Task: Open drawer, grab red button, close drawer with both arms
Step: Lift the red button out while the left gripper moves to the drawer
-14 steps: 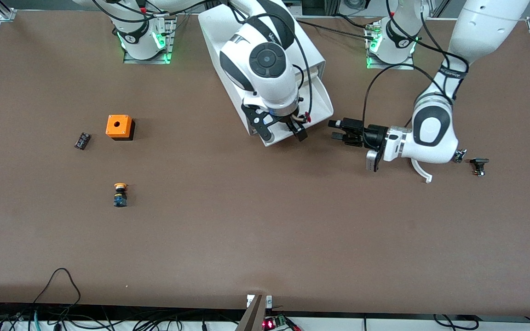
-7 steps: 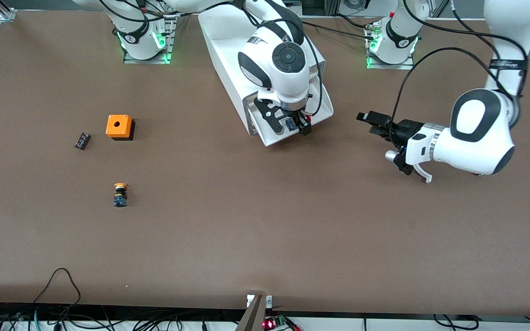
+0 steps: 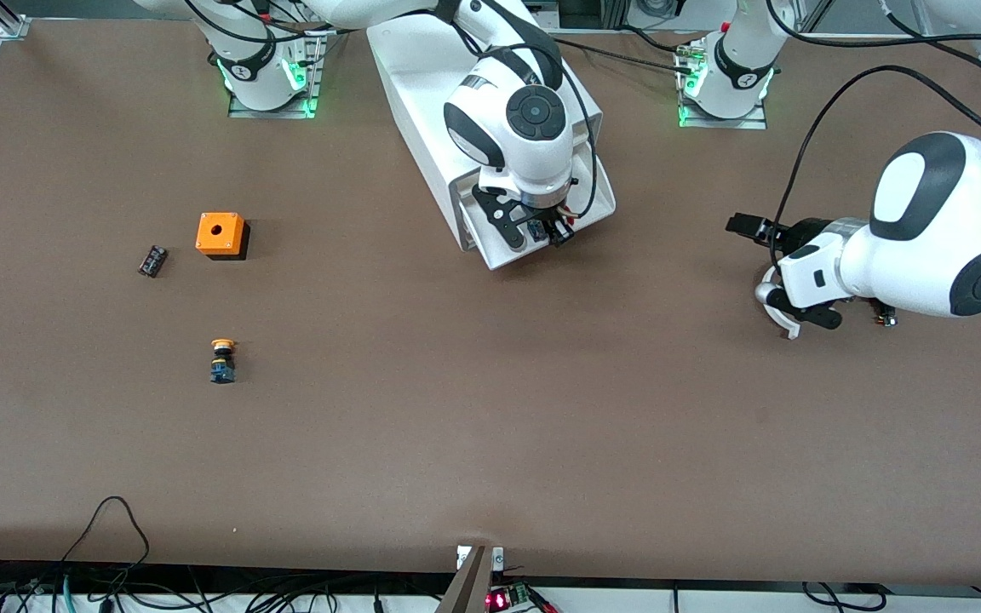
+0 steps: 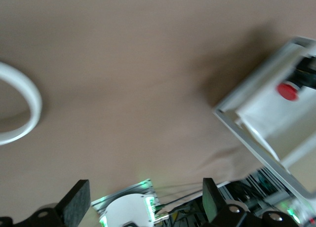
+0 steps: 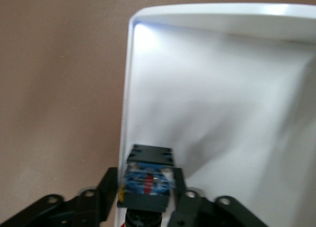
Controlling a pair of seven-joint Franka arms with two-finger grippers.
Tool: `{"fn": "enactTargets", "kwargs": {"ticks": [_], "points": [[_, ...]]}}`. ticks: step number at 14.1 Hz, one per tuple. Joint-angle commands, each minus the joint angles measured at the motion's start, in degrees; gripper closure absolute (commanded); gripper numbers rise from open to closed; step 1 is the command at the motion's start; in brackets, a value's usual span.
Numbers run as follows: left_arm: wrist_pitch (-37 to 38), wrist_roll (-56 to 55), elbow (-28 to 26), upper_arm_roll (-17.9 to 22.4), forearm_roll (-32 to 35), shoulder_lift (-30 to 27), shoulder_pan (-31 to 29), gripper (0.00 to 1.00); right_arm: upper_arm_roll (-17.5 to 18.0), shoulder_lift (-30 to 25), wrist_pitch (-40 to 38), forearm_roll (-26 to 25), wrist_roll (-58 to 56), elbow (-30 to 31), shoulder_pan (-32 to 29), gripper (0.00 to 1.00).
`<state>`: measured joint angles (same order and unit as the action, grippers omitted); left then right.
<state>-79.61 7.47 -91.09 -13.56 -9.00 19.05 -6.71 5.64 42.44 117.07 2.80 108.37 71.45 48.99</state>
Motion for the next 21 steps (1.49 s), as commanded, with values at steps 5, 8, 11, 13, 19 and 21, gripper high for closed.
{"fn": "enactTargets", "kwargs": {"ticks": [5,8,11,13,19,21], "points": [[0.4,-5.2,16.3,0.5,14.0,0.5,0.0,0.00,-0.4,-1.2,-0.5,-0.4,0.5,-0.7,-0.6,0.79],[0.4,-6.8,17.7,0.5,12.6,1.2,-0.5,0.00,-0.2,-2.5,-1.0,-0.2,-0.3,-1.5,-2.4,0.82],[-2.8,-17.9,15.6,0.2,10.4,1.8,-0.1,0.00,0.0,-3.5,-3.4,-0.1,-3.5,-1.8,-4.1,0.82],[-7.1,-25.3,11.9,-0.6,10.3,1.7,0.8,0.00,-0.3,-4.8,-5.1,-0.1,-9.7,-2.3,-5.5,0.84],[-29.3,-42.6,-4.4,-8.4,10.3,1.2,1.3,0.01,-0.4,-8.4,-10.4,0.5,-41.2,-2.2,-15.1,0.86],[-37.6,-49.4,-10.6,-12.3,10.4,1.1,1.3,0.01,-0.4,-8.5,-12.7,0.5,-53.3,-2.1,-19.1,0.86]]}}
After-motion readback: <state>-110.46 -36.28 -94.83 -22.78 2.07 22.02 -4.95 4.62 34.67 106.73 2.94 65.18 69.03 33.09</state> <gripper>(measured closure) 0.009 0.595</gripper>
